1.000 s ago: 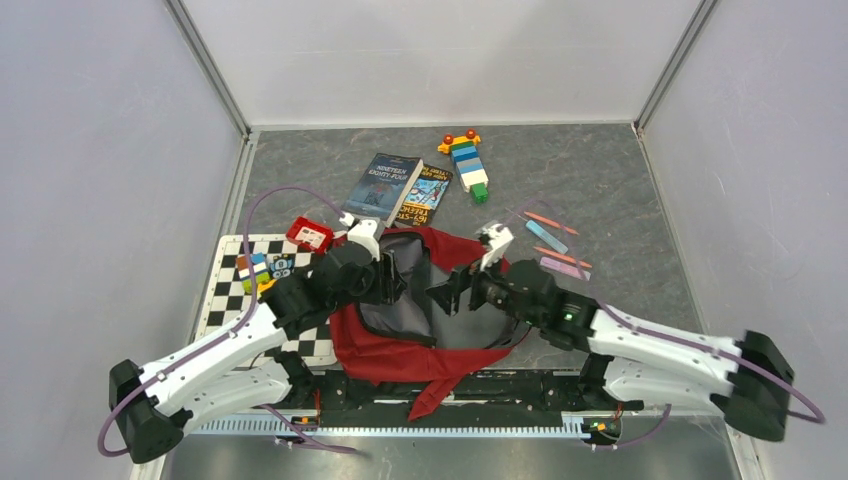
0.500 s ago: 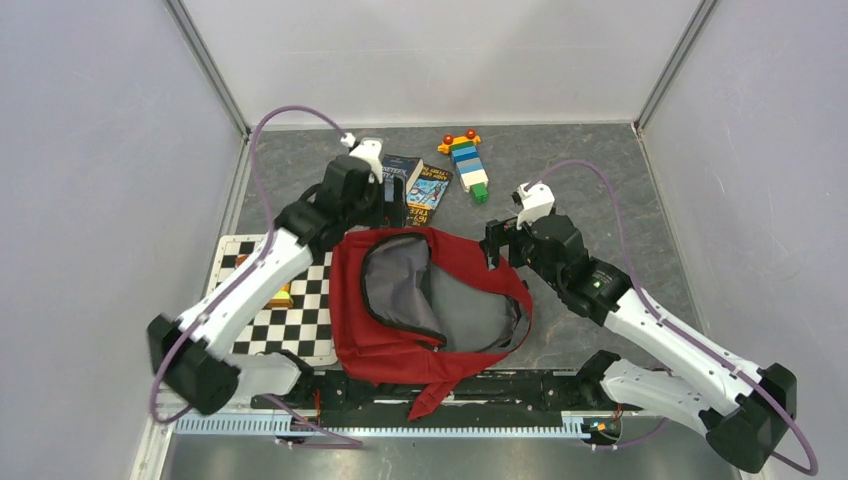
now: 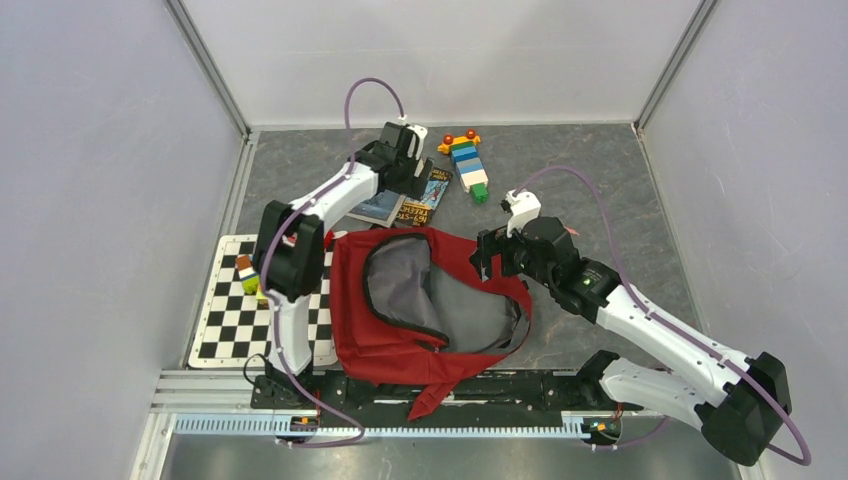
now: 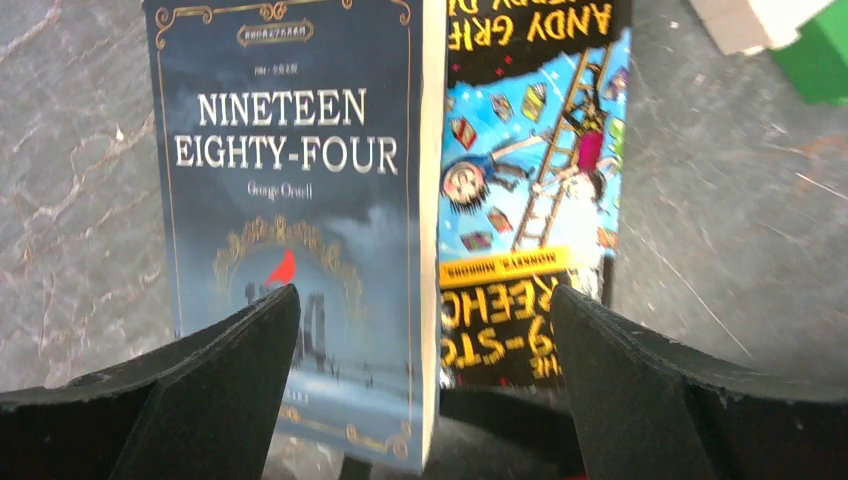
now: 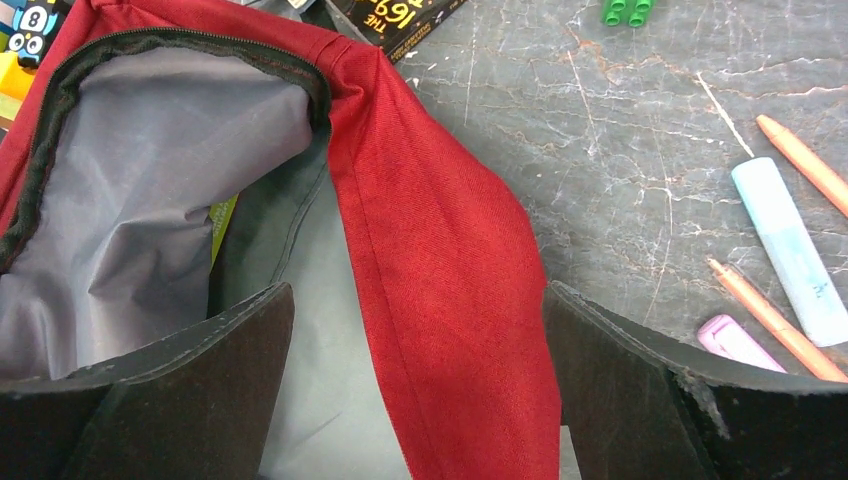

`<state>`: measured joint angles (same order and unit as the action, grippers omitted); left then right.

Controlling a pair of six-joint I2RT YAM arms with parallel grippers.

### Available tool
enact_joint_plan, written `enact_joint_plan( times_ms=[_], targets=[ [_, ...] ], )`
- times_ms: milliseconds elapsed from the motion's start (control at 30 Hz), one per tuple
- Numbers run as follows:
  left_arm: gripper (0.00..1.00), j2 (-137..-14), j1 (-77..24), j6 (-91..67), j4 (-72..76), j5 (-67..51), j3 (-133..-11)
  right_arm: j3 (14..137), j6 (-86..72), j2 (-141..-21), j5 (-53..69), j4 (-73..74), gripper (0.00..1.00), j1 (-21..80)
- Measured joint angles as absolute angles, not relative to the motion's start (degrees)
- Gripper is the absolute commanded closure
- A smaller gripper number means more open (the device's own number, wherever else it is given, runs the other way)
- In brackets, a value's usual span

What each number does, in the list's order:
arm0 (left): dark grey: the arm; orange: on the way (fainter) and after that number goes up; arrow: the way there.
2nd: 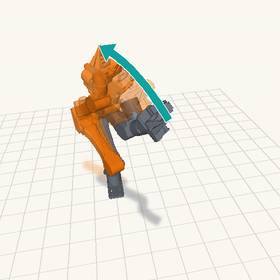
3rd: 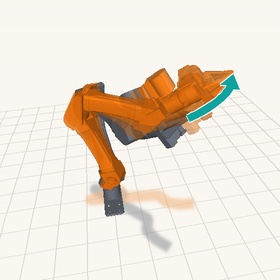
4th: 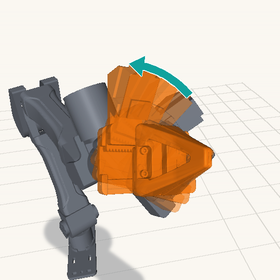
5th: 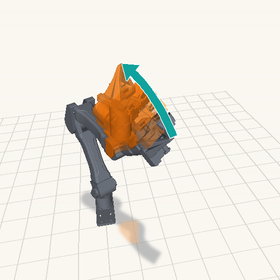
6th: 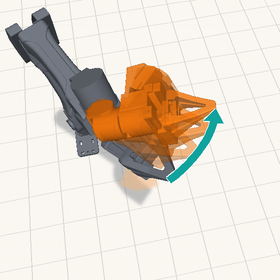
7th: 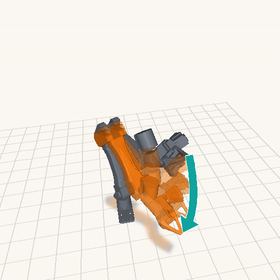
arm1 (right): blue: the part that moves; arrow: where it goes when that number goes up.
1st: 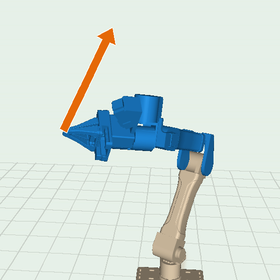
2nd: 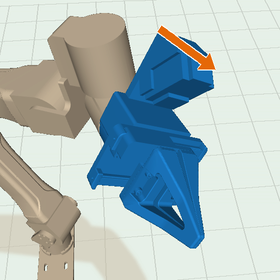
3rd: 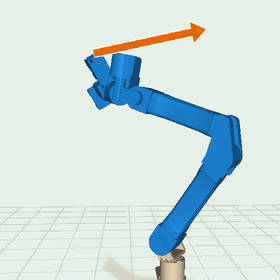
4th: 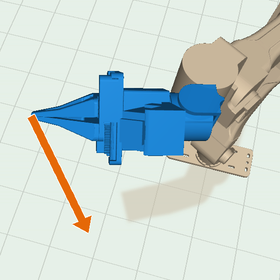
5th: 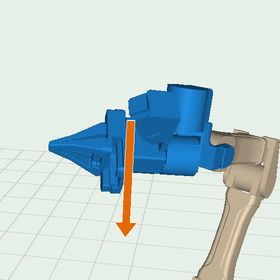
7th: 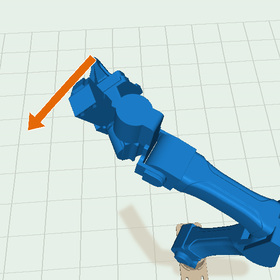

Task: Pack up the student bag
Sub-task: Pick up the book from the center of the board.

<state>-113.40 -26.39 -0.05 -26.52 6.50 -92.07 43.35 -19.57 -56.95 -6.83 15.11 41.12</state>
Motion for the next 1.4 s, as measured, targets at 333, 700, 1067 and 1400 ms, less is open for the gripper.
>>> enact_joint_plan(
  times_ms=[333,700,1067,1400],
  targets=[
    [0.0,-127.1,-26.4,5.0,-27.0,10.7,-102.0,42.3,-19.9,-56.1,-6.4,15.1,0.02,40.8],
    [0.59,-131.7,-25.9,7.0,-28.4,13.5,-108.1,41.5,-20.6,-55.9,-6.2,15.0,0.05,40.7],
    [0.98,-129.3,-25.1,7.1,-26.4,13.8,-104.5,40.1,-21.7,-53.8,-6.5,14.7,0.05,40.6],
    [0.98,-112.7,-25.1,4.1,-20.1,12.8,-87.7,39.5,-22.8,-52.5,-7.1,14.7,0.04,40.6]
  ],
)
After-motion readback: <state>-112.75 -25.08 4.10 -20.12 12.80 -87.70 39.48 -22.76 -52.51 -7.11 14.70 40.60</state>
